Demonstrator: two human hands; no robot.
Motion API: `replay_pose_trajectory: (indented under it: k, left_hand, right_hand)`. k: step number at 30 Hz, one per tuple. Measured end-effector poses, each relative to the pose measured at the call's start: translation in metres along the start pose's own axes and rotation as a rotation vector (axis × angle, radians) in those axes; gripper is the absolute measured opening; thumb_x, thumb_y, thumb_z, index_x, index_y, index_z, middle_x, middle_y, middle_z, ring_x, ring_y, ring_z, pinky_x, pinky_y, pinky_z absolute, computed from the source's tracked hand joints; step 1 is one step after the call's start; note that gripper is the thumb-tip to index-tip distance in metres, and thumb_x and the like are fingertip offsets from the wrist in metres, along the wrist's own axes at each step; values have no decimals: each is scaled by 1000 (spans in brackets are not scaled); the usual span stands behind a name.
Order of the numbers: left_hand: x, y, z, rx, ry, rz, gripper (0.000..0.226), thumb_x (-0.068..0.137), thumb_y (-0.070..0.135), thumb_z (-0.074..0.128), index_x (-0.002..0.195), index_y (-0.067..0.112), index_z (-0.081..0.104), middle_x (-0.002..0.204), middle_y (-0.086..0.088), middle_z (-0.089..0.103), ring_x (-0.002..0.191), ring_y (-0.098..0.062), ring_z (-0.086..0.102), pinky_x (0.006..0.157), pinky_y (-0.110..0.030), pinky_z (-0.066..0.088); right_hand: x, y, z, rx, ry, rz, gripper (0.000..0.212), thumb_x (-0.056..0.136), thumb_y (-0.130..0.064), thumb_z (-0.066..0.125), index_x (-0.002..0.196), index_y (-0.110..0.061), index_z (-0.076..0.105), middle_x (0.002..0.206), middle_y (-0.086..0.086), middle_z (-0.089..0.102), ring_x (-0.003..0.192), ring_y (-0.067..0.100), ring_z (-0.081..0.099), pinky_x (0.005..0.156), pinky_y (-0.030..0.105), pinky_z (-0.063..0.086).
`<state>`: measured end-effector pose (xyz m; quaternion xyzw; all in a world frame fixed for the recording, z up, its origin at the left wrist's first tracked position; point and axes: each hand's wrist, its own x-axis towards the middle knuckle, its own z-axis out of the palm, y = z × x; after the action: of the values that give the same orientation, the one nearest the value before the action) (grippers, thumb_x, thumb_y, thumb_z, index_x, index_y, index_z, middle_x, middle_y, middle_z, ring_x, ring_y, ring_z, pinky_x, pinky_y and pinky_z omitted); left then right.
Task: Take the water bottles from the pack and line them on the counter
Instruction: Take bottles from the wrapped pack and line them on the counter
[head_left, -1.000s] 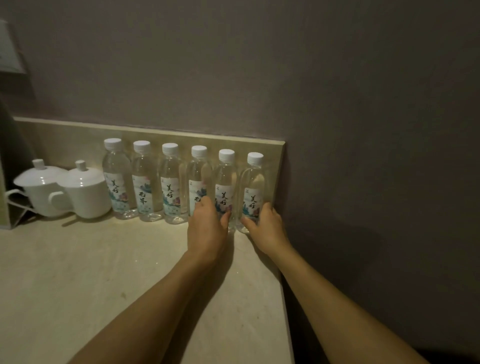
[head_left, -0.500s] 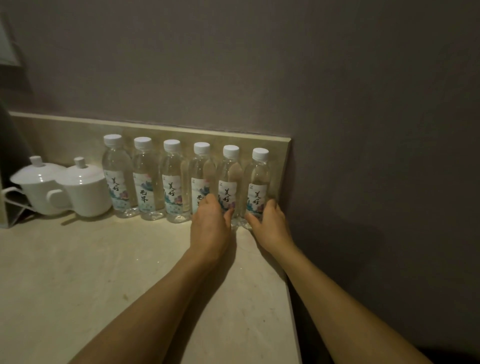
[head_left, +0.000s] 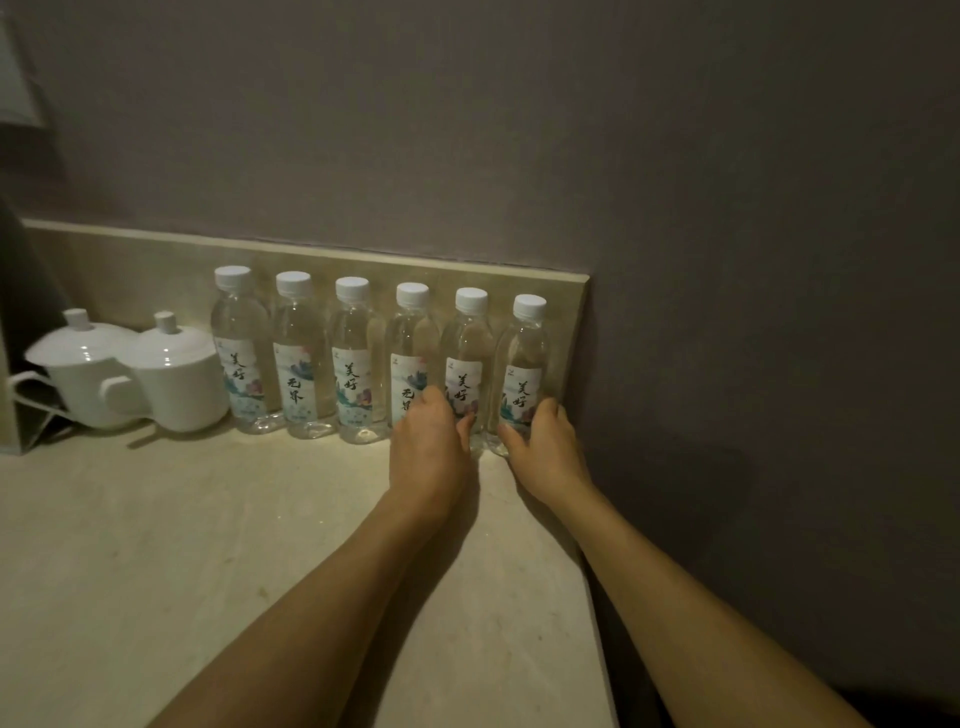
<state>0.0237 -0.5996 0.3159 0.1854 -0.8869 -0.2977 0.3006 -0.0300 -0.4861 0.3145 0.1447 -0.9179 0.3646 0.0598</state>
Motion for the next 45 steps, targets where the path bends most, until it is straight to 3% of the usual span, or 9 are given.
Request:
replay_pose_trajectory:
  k: [14, 22, 25, 28, 33, 37, 41, 45]
  left_hand:
    - [-3, 0, -11, 39, -96, -11, 28, 93, 28, 62, 112, 8, 69, 107, -11, 71, 96, -27, 68, 85, -42, 58]
    - [-18, 7, -25, 58, -133, -9, 35, 92, 39, 59, 87, 7, 71, 81, -10, 71, 78, -28, 66, 73, -42, 58]
    - [-26, 20, -27, -94, -198, -44, 36, 91, 43, 58, 80, 12, 73, 73, -4, 73, 72, -22, 69, 73, -41, 60]
    - [-36, 37, -25, -280, -285, -70, 37, 91, 47, 57, 81, 15, 74, 76, -4, 74, 75, -22, 72, 78, -43, 60]
    - [-58, 67, -18, -428, -358, -24, 33, 91, 45, 58, 85, 17, 73, 77, -5, 74, 77, -23, 72, 80, -47, 59]
    - [-79, 98, -12, -473, -374, 7, 31, 91, 42, 60, 81, 17, 73, 77, -7, 74, 78, -26, 72, 81, -48, 59]
    - [-99, 139, 2, -448, -378, 60, 32, 92, 41, 55, 80, 17, 72, 75, -3, 75, 76, -24, 73, 80, -45, 60]
    - [-132, 187, 35, -424, -383, 96, 31, 95, 33, 47, 75, 24, 69, 72, 3, 74, 69, -17, 73, 77, -44, 61]
  right_hand:
    - [-4, -8, -7, 54, -28, 64, 55, 92, -34, 63, 130, -1, 41, 139, 19, 48, 125, 37, 51, 100, 48, 47]
    - [-21, -3, -15, 134, 29, 98, 58, 91, -34, 63, 136, -5, 39, 138, 16, 45, 125, 33, 49, 100, 47, 47]
    - [-29, 0, -28, 172, 86, 72, 56, 91, -36, 62, 135, -8, 42, 133, 11, 49, 118, 27, 53, 97, 45, 49]
    - [-42, 4, -43, 244, 179, 40, 45, 91, -34, 61, 129, -13, 50, 121, 6, 56, 105, 20, 59, 86, 34, 51]
    - [-71, 24, -73, 355, 273, -35, 9, 92, -28, 62, 100, -25, 58, 90, -7, 64, 82, 6, 63, 67, 21, 50]
    - [-87, 45, -104, 426, 322, -50, 3, 93, -21, 61, 90, -22, 61, 87, 4, 67, 81, 22, 67, 74, 37, 56]
    - [-106, 77, -135, 491, 372, -27, 19, 92, -16, 61, 77, -26, 59, 80, 11, 69, 70, 22, 66, 75, 47, 57]
    - [-128, 130, -177, 504, 424, -21, 24, 92, -13, 60, 72, -26, 59, 68, 2, 66, 65, 19, 65, 73, 51, 58]
